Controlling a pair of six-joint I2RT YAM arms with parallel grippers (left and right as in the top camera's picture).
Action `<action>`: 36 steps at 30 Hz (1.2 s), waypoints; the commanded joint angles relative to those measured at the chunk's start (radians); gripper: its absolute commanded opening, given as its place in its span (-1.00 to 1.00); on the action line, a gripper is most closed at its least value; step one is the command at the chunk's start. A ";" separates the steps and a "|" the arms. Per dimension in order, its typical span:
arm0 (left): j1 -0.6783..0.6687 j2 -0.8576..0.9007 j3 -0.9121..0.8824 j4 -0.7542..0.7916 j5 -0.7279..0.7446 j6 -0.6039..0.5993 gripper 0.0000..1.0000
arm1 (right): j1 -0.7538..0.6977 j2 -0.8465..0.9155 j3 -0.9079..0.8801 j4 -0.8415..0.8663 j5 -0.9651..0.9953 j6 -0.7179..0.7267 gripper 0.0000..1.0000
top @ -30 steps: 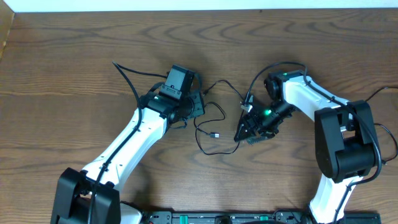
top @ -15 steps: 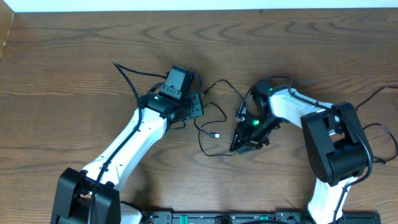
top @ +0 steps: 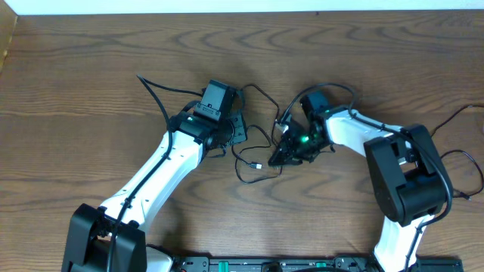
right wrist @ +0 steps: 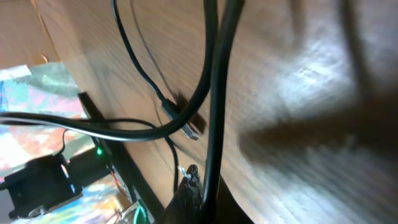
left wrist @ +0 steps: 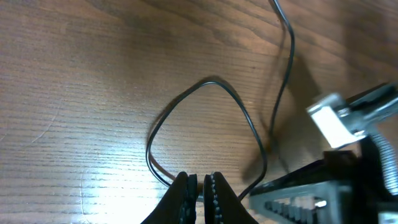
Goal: Untangle cables
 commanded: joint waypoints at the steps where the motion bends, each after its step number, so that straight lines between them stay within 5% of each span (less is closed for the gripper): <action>1: 0.000 0.006 0.003 -0.004 -0.014 0.007 -0.77 | -0.051 -0.075 0.082 -0.076 0.110 -0.119 -0.98; 8: 0.000 0.006 0.003 -0.004 -0.014 0.007 -0.78 | -0.157 -0.254 0.288 -0.330 0.660 -0.194 -0.98; 16: 0.000 0.006 0.003 -0.018 -0.015 0.007 -0.78 | -0.337 -0.482 0.416 -0.293 1.232 -0.193 -0.98; 23: 0.000 0.006 0.003 -0.026 -0.015 0.018 -0.76 | -0.526 -0.581 0.416 -0.122 1.450 -0.193 -0.98; 29: 0.000 0.006 0.003 -0.026 -0.014 0.018 -0.77 | -0.669 -0.571 0.414 -0.093 1.371 -0.192 -0.98; 30: 0.000 0.006 0.003 -0.026 -0.014 0.018 -0.77 | -0.684 -0.566 0.414 -0.096 1.347 -0.192 -0.92; 32: 0.000 0.006 0.003 -0.026 -0.014 0.018 -0.75 | -0.707 -0.556 0.414 -0.109 1.277 -0.192 -0.35; 34: 0.000 0.006 0.003 -0.026 -0.014 0.018 -0.46 | -0.721 -0.549 0.413 -0.122 1.176 -0.192 0.06; 36: 0.000 0.006 0.003 -0.026 -0.014 0.018 -0.37 | -0.727 -0.547 0.412 -0.129 1.074 -0.192 0.19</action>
